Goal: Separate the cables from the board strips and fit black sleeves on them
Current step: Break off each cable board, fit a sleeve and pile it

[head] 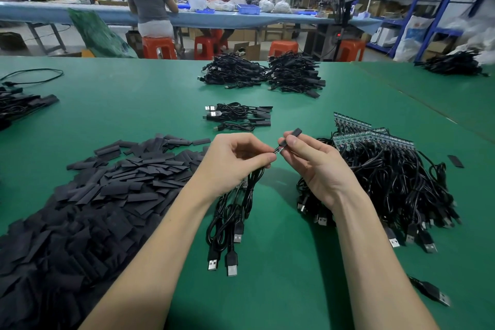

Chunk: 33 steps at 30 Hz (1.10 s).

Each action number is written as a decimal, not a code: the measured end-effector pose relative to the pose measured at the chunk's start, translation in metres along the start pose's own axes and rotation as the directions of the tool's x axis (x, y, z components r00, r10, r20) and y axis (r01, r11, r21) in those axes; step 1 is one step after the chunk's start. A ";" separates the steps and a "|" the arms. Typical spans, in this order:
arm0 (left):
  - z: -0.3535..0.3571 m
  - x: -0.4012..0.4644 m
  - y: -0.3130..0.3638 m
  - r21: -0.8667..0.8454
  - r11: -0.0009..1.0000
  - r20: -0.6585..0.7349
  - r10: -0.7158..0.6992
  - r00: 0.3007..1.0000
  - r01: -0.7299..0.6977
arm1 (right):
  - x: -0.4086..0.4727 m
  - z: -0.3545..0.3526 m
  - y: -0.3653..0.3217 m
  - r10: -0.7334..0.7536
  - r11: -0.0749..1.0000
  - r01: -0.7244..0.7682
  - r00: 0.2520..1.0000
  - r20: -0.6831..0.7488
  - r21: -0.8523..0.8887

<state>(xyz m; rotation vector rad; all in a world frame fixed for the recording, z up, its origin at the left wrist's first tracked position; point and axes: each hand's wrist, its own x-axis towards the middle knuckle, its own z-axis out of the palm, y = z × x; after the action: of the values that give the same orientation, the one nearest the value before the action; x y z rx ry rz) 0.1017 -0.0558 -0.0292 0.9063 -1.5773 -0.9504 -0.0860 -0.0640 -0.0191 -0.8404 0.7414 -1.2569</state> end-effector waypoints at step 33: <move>0.005 0.002 -0.004 -0.162 0.983 -0.090 -0.100 0.991 0.085 | 0.003 0.014 0.018 -0.229 0.971 0.226 0.973 -0.038 -0.075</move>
<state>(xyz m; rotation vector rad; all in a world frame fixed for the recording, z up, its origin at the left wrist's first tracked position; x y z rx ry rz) 0.0969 -0.0582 -0.0327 0.9066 -1.3661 -1.0648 -0.0645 -0.0635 -0.0270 -0.9775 0.7457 -1.4654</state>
